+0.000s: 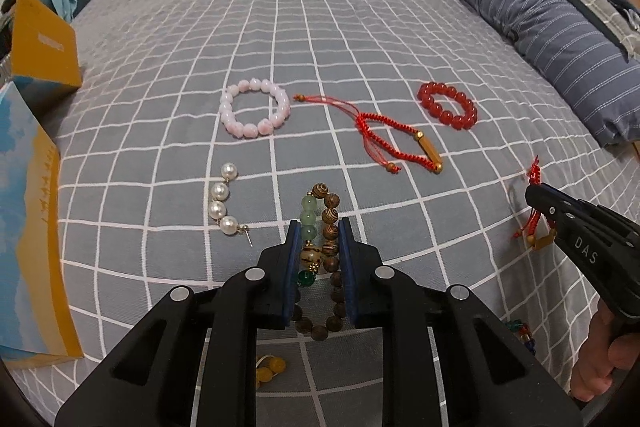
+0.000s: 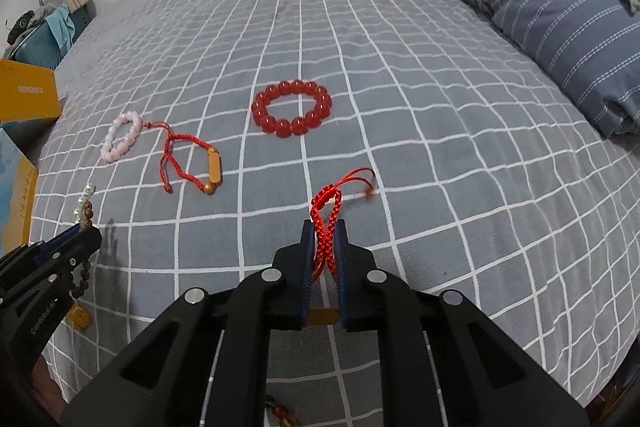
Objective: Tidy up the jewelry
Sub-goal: 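Carry both held bracelets over the open white box, then open both tools to drop the bracelets into the box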
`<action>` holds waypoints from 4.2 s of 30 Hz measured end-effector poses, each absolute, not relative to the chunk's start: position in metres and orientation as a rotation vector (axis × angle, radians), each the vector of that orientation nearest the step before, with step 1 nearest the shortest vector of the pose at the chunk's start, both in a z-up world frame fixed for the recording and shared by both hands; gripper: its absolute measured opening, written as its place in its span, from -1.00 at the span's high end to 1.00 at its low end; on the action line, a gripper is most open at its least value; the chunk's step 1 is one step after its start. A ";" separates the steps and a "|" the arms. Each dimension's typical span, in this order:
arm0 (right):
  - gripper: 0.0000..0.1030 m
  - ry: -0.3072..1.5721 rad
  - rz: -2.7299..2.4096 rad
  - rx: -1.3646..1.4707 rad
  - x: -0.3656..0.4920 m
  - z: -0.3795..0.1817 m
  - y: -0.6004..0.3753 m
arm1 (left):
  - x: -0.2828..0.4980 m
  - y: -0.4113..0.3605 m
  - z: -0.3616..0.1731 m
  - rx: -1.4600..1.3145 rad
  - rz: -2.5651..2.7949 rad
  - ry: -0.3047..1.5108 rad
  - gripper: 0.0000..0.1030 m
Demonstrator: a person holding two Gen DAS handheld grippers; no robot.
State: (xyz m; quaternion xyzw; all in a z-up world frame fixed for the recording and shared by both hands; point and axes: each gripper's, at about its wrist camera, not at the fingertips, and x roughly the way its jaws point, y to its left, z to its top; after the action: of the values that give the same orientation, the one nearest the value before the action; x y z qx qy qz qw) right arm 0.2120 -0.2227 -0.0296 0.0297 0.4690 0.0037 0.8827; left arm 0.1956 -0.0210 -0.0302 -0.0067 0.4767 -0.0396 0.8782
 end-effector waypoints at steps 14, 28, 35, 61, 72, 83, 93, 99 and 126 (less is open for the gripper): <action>0.82 0.878 0.018 0.034 0.200 -0.012 -0.216 | 0.186 -0.013 -0.005 -0.023 -0.077 0.915 0.65; 0.82 0.816 0.038 0.024 0.186 0.015 -0.200 | 0.167 0.012 0.028 -0.038 -0.057 0.833 0.65; 0.82 0.793 0.060 0.014 0.181 0.035 -0.178 | 0.156 0.039 0.048 -0.050 -0.022 0.802 0.65; 0.82 0.737 0.254 -0.057 0.181 0.085 -0.023 | 0.118 0.178 0.094 -0.138 0.140 0.738 0.65; 0.82 0.706 0.367 -0.105 0.170 0.098 0.064 | 0.086 0.254 0.104 -0.193 0.256 0.705 0.65; 0.82 0.687 0.464 -0.149 0.148 0.105 0.135 | 0.058 0.308 0.106 -0.225 0.343 0.695 0.65; 0.82 0.720 0.532 -0.186 0.132 0.088 0.192 | 0.042 0.346 0.090 -0.230 0.397 0.734 0.65; 0.82 0.771 0.532 -0.216 0.134 0.068 0.214 | 0.042 0.360 0.075 -0.225 0.405 0.781 0.65; 0.17 0.854 0.509 -0.241 0.140 0.043 0.232 | 0.053 0.371 0.042 -0.222 0.399 0.886 0.12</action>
State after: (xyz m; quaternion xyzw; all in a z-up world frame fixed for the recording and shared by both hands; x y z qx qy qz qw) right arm 0.1401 0.2321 0.0430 -0.1155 0.4084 0.2434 0.8721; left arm 0.0532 0.3714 0.0420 -0.1065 0.4247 0.1915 0.8784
